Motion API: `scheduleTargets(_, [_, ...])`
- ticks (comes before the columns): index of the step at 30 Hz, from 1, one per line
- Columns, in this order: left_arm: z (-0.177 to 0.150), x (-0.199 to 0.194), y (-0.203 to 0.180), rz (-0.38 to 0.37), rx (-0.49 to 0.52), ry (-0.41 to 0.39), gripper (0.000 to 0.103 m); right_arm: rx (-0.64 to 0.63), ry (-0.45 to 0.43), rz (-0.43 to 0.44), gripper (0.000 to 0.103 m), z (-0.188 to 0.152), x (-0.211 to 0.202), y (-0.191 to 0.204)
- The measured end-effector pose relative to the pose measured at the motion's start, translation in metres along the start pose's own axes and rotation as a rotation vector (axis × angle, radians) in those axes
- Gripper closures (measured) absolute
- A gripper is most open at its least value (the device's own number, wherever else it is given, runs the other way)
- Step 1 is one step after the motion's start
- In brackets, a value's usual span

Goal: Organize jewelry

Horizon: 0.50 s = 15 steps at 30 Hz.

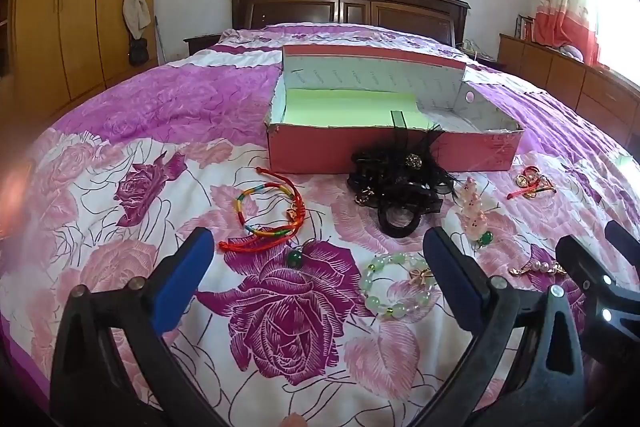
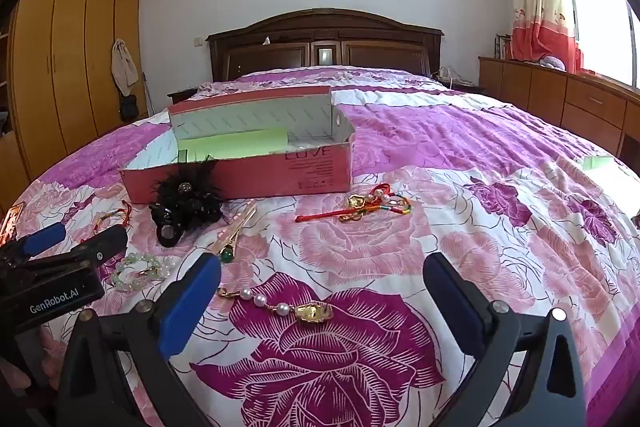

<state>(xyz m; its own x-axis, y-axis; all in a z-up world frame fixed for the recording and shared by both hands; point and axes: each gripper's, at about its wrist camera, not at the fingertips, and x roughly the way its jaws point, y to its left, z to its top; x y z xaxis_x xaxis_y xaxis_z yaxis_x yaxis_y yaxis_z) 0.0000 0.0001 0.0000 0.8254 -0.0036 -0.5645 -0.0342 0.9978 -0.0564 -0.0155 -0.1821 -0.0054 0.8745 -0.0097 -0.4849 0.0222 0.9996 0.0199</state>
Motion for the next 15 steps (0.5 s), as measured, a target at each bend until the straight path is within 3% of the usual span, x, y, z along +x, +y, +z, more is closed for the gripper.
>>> scheduleTargets(15, [0.0005,-0.002,0.002,0.005,0.006,-0.009,0.005,0.009,0.011,0.002,0.0,-0.0005,0.0018,-0.0019])
